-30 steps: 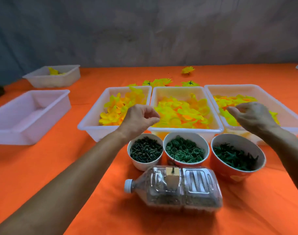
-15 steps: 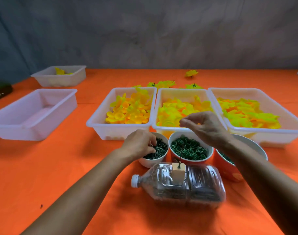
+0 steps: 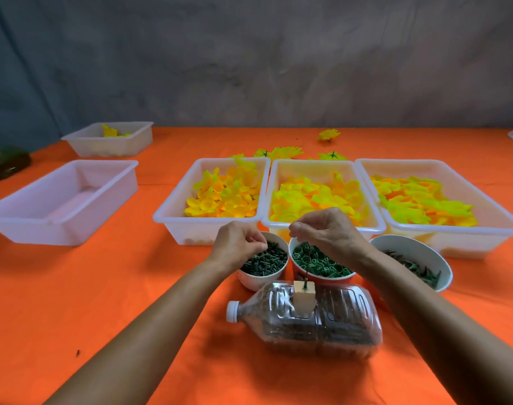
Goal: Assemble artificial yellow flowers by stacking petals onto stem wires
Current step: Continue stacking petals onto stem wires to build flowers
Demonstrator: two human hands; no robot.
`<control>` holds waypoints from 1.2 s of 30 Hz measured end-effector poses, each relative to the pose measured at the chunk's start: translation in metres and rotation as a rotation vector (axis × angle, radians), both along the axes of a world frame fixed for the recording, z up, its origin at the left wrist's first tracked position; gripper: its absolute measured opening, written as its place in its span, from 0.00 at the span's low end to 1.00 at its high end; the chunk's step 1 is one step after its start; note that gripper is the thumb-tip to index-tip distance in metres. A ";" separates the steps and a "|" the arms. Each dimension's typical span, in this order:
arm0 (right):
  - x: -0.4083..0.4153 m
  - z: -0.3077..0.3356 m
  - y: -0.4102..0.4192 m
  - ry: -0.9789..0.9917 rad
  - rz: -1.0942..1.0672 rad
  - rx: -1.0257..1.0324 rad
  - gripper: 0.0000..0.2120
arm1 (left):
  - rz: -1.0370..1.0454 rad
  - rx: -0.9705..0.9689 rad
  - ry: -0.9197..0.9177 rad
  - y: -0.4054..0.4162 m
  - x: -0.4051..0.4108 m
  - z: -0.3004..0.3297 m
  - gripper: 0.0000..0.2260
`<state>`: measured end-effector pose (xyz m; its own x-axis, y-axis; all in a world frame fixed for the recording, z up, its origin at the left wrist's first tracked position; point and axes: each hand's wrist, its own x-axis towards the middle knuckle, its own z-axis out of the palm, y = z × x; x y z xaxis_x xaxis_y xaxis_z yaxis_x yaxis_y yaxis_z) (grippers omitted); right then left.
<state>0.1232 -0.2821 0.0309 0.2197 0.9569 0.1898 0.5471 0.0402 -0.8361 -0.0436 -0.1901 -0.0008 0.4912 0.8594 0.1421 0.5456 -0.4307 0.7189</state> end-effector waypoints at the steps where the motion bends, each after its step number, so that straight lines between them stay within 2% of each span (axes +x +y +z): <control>1: 0.001 0.000 0.000 0.016 0.001 0.001 0.06 | 0.015 -0.081 -0.107 -0.001 -0.003 0.002 0.02; 4: 0.001 0.004 -0.001 0.083 0.009 0.023 0.03 | 0.025 -0.351 -0.444 -0.005 -0.009 0.009 0.05; 7: -0.003 0.009 -0.001 0.138 0.034 0.051 0.03 | 0.015 -0.539 -0.701 -0.011 -0.010 0.020 0.05; 12: -0.013 0.019 -0.004 0.248 0.110 0.095 0.07 | -0.013 -0.646 -0.871 -0.026 -0.005 0.033 0.03; 16: -0.018 0.026 -0.009 0.318 0.151 0.185 0.09 | -0.050 -0.650 -0.908 -0.037 0.003 0.042 0.04; 21: -0.017 0.030 -0.018 0.267 0.126 0.255 0.05 | -0.071 -0.543 -0.895 -0.050 0.007 0.049 0.05; 26: -0.010 0.029 -0.031 0.521 0.107 0.212 0.07 | -0.125 -0.522 -0.934 -0.059 0.010 0.053 0.03; 33: -0.002 0.030 -0.051 0.603 0.032 0.159 0.02 | -0.061 -0.378 -0.837 -0.073 0.005 0.043 0.05; 36: 0.000 0.030 -0.063 0.697 0.004 0.146 0.06 | -0.118 -0.299 -0.754 -0.088 -0.003 0.036 0.03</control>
